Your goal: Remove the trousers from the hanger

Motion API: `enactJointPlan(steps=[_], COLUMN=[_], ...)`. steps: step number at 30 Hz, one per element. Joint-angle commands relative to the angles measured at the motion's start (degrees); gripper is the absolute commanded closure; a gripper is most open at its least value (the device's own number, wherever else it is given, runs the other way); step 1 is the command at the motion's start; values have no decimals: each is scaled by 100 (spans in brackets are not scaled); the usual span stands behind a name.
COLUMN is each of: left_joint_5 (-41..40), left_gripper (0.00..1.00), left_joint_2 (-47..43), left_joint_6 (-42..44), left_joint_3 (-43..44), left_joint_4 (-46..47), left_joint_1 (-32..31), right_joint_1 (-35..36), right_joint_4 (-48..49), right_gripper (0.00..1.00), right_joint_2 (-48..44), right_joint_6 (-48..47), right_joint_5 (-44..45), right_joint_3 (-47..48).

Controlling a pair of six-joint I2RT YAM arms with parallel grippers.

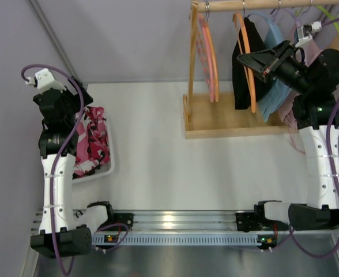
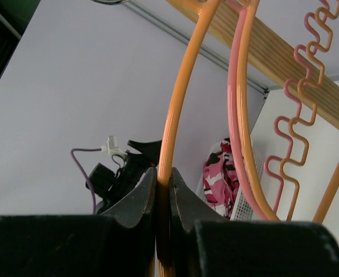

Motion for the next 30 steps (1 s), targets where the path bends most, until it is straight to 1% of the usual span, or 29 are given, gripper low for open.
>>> enactJointPlan(steps=[1,6,9,14,30], left_joint_5=[-49,-49,-58,-66,-40], left_gripper=[2,2,2,2,2], left_joint_2=[-152,-178,-187,-205,-135], left_joint_6=[8,-106,-133,-159,-212], left_joint_3=[234,155,129,120,41], left_joint_4=[154,145,154,145,154], left_joint_1=[-8,0,-8,-8,-8], right_joint_1=[335,450,467,687,1293], right_joint_4=[445,252,233,365,225], right_gripper=[100,100,100,100,100], right_joint_2=[288,842,1018,1299,1985], right_joint_6=[-162,-206,-188,-179,-645], right_joint_5=[544,729,852,914,1055], right_joint_3=[645,1147,1192,1288,1613])
